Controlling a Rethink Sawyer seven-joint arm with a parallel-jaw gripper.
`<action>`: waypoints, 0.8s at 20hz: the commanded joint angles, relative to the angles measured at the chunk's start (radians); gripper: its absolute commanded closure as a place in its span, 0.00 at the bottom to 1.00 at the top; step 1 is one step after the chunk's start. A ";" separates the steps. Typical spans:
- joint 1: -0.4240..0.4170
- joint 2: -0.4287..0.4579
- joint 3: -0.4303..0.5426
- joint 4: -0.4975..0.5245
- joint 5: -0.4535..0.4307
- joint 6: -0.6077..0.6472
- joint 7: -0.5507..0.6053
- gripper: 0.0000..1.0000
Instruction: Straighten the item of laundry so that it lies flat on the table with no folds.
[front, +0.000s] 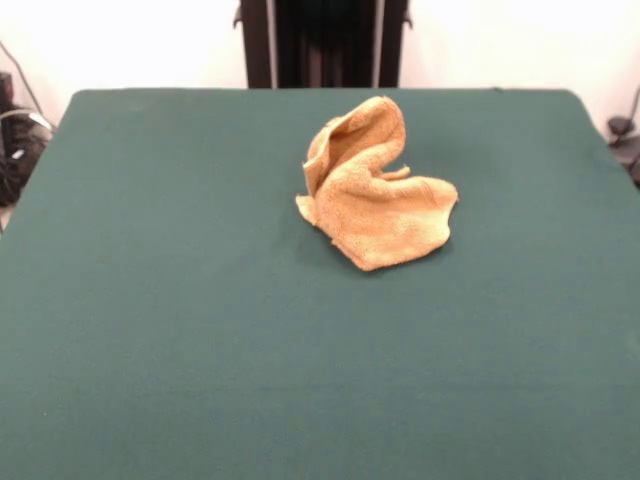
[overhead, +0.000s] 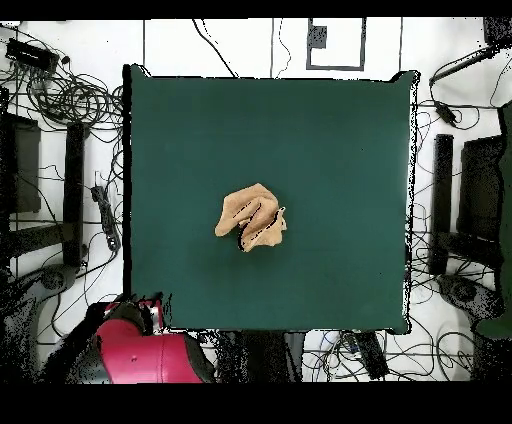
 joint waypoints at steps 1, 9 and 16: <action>-0.012 0.196 -0.003 -0.092 0.041 -0.008 0.257 0.00; -0.135 0.322 0.070 -0.023 -0.020 -0.197 0.163 0.00; -0.187 0.482 0.119 -0.047 -0.060 -0.396 0.163 0.00</action>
